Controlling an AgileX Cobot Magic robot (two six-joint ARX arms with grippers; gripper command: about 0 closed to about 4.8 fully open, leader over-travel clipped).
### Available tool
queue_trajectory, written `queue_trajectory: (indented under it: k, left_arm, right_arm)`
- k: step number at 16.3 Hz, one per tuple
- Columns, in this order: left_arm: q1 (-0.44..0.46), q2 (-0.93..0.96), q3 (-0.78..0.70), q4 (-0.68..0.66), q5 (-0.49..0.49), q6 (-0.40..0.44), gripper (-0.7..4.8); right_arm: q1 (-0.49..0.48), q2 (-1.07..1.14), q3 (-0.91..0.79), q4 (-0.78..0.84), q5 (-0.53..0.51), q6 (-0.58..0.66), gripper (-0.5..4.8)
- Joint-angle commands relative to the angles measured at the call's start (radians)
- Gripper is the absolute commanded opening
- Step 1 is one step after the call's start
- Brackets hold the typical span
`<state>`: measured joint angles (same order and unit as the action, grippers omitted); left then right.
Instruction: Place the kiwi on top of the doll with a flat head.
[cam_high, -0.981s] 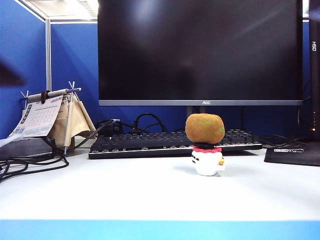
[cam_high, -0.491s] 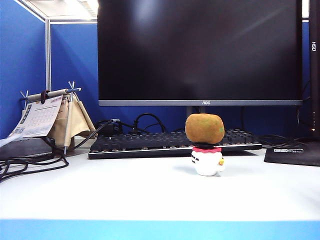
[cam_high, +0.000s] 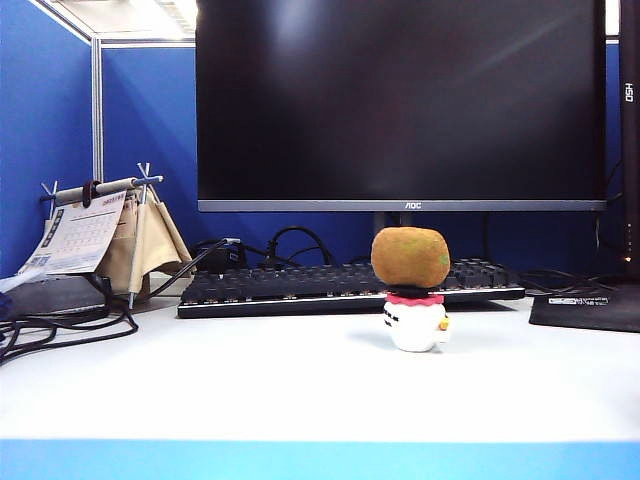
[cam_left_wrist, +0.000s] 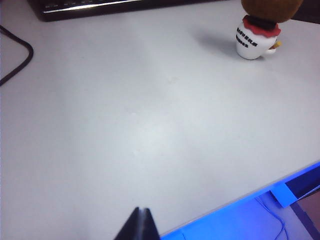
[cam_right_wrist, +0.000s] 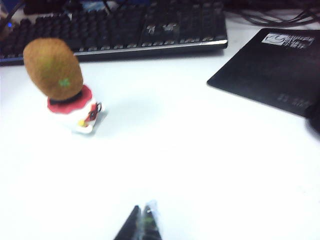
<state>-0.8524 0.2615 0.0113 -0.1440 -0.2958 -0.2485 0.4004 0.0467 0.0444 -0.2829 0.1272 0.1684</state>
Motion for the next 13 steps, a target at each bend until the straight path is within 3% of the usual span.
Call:
queue_trajectory:
  k: [1, 13]
  left_arm:
    - [-0.002, 0.000, -0.001, -0.014, 0.008, -0.002, -0.04]
    - [-0.002, -0.003, -0.001, -0.013, 0.001, -0.002, -0.04]
  right_arm:
    - [0.002, -0.001, -0.005, 0.000, -0.026, 0.005, -0.06]
    - [0.002, -0.001, -0.005, -0.004, -0.063, 0.019, -0.06]
